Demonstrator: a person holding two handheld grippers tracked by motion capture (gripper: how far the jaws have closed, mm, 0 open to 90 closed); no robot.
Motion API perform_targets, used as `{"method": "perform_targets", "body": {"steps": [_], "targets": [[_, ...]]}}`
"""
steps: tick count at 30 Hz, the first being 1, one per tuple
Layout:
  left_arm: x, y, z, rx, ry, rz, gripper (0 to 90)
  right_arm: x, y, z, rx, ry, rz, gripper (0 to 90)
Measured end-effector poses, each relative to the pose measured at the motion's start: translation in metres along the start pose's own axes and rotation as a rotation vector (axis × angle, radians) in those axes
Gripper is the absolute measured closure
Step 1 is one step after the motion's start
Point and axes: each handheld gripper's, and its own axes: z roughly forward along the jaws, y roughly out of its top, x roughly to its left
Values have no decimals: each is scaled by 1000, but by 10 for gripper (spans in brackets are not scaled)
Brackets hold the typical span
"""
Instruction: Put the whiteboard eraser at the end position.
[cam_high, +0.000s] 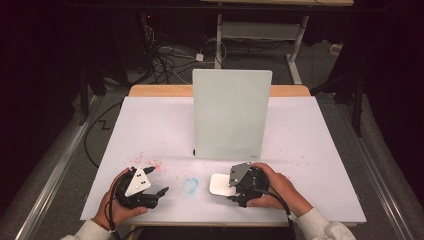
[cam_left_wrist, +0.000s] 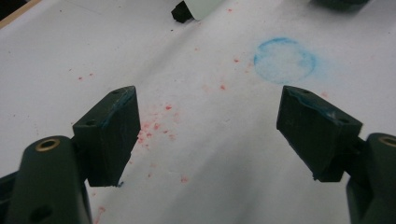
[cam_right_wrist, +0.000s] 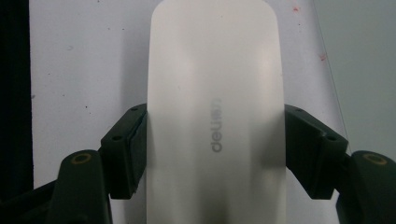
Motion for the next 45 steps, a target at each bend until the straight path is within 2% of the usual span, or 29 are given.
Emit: {"method": "perform_targets", "body": {"steps": [10,13,19,25,29,31,36,40,45], "targets": [[0,0,0,4,-6,-11,208,1,-2,3,-18,-13,32,303],[0,0,0,0,-2,-1,209,2,-3,3,-26,-12,38,300],[-1,0,0,1,-4,-1,209,2,-3,-1,-80,-25,73,281],[0,0,0,-1,-2,0,209,2,-3,-3,-102,-36,65,277],[-1,0,-1,1,-6,-11,209,1,-3,-6,-129,-49,77,277],[0,0,-1,-2,0,0,209,1,-3,-9,-140,-55,80,276],[-1,0,-1,1,-6,-9,209,-1,-3,-13,-164,-89,91,270],[0,0,-1,-4,0,-2,209,-1,-5,-21,-191,-138,122,243],[0,0,-1,-6,0,-3,209,-2,-8,-34,-235,-213,140,239]]}}
